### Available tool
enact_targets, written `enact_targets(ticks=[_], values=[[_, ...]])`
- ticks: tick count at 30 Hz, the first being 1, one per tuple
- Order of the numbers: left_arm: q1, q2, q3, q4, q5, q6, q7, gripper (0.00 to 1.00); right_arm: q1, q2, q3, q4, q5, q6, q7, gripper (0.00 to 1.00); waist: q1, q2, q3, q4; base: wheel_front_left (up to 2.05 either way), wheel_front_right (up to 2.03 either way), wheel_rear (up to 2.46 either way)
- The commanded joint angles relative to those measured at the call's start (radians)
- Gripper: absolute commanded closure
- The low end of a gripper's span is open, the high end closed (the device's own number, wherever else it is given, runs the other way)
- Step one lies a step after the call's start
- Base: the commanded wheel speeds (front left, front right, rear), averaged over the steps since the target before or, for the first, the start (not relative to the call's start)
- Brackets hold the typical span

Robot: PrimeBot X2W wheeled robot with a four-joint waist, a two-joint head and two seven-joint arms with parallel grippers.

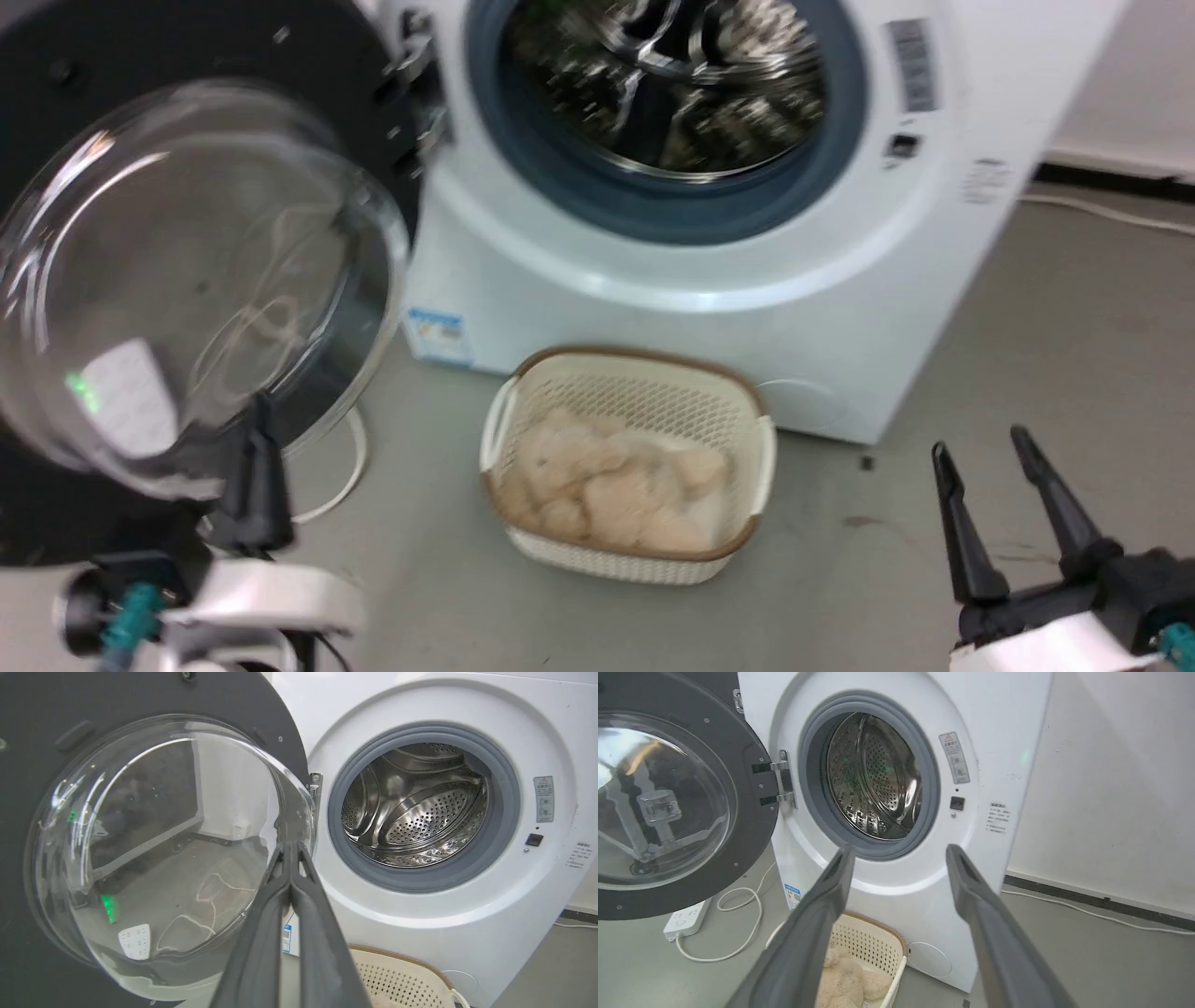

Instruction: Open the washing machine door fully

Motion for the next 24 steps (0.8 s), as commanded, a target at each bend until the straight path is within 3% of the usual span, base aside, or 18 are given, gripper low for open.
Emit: enact_targets(ticks=[1,4,6,12,24], values=[[0.020,-0.008,-0.010,-0.005,0.003,0.003,0.003,1.00,0.017,0.008,0.001,0.001,-0.007,0.001,-0.004,0.00,0.0002,0.0000,-0.045,-0.051,0.00,0.00,0.00],[0.053,-0.026,-0.039,0.002,0.005,0.002,0.002,0.24,0.039,0.015,0.009,0.001,-0.011,0.001,-0.004,0.00,0.0002,0.0000,-0.066,-0.082,0.00,0.00,0.00],[0.071,-0.044,-0.057,0.011,0.005,0.004,-0.004,0.00,0.053,0.018,0.012,-0.001,-0.010,0.001,-0.004,0.00,0.0002,0.0000,-0.074,-0.097,0.00,0.00,0.00],[0.119,-0.099,-0.119,0.065,0.029,0.008,-0.038,0.00,0.081,0.024,0.026,-0.007,-0.009,0.001,-0.005,0.00,0.0002,0.0000,-0.087,-0.131,0.00,0.00,0.00],[0.132,-0.117,-0.164,0.103,0.099,0.016,-0.057,0.00,0.090,0.025,0.030,0.002,0.006,0.001,-0.005,0.00,0.0002,0.0000,-0.093,-0.128,0.00,0.00,0.00]])
